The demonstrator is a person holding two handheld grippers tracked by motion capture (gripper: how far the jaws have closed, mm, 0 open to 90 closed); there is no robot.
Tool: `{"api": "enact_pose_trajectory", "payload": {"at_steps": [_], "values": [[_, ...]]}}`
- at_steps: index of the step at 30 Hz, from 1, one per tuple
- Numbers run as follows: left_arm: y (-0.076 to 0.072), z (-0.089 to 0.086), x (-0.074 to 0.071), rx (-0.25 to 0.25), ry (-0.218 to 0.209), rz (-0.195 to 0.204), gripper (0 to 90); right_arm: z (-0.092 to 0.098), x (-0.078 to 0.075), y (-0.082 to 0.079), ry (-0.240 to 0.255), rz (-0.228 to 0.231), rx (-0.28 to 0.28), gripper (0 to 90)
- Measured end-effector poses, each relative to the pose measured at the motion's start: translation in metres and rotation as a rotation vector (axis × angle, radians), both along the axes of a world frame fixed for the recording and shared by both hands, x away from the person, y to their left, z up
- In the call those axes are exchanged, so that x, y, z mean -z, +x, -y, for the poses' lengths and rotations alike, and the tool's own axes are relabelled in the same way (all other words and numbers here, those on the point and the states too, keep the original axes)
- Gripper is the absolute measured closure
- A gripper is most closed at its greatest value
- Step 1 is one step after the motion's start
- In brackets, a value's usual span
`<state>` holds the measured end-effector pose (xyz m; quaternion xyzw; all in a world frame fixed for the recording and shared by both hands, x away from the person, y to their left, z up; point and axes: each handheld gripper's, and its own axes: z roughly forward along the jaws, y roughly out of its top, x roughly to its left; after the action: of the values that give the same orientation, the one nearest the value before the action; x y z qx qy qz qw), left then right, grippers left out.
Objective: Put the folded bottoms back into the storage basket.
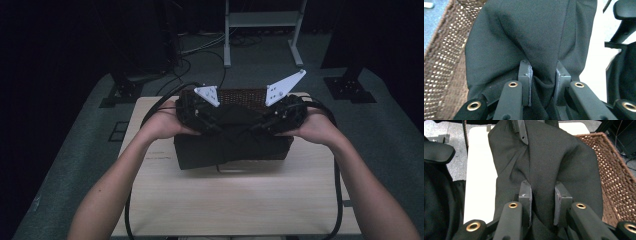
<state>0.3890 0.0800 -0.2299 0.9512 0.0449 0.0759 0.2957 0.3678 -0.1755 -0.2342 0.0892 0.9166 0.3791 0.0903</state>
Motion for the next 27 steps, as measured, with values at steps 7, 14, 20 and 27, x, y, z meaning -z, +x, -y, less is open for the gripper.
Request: {"api": "enact_pose_trajectory", "payload": {"at_steps": [7,14,20,27], "values": [[0.007,0.000,-0.013,-0.002,-0.003,0.015,72.8,0.001,-0.014,0.008,0.005,0.014,0.005,71.9],[0.015,-0.003,-0.024,-0.015,0.004,0.023,72.8,-0.004,-0.025,0.015,-0.005,0.021,0.004,71.9],[0.024,-0.005,-0.032,-0.015,0.010,0.033,72.9,-0.007,-0.034,0.024,-0.009,0.031,0.005,71.9],[0.039,-0.004,-0.040,-0.024,-0.004,0.035,72.9,-0.006,-0.043,0.035,-0.009,0.038,0.021,71.8]]}}
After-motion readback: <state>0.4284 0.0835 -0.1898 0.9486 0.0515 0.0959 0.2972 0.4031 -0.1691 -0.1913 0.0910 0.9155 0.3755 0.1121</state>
